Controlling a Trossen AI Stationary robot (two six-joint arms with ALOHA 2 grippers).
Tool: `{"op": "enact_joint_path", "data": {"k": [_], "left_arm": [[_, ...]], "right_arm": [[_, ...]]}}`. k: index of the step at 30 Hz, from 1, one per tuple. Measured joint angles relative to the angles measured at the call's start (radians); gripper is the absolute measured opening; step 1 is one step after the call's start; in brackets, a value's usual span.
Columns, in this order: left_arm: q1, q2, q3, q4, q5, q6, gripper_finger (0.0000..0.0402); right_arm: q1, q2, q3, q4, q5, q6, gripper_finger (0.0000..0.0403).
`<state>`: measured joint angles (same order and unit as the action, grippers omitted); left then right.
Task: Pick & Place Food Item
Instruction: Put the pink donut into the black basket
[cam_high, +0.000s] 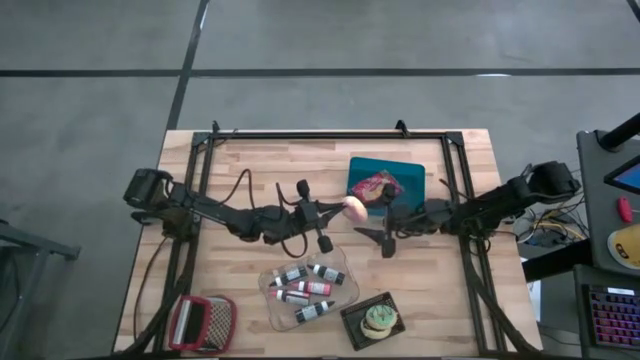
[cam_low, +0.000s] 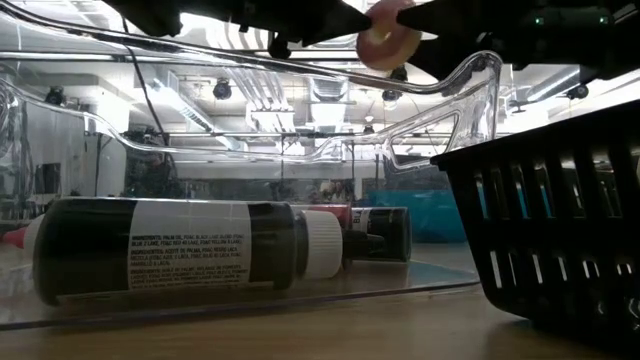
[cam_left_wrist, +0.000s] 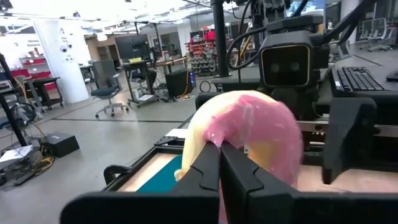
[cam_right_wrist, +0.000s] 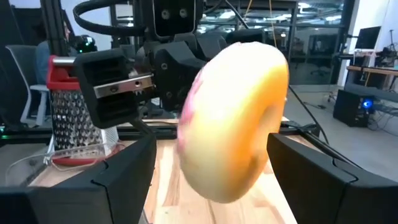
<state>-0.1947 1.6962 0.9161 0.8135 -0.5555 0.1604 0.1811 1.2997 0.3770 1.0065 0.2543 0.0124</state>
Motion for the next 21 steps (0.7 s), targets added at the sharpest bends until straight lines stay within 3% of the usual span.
{"op": "enact_joint_path", "data": {"k": [10, 21], "left_arm": [[0.008, 0.022, -0.001, 0.002, 0.014, -0.015, 0.0], [0.009, 0.022, -0.001, 0.001, 0.016, -0.014, 0.0]], "right_arm": [[-0.006, 0.027, 0.024, -0.006, 0.016, 0.011, 0.0263], [-0.004, 0.024, 0.024, -0.028, 0.055, -0.01, 0.0103]]}}
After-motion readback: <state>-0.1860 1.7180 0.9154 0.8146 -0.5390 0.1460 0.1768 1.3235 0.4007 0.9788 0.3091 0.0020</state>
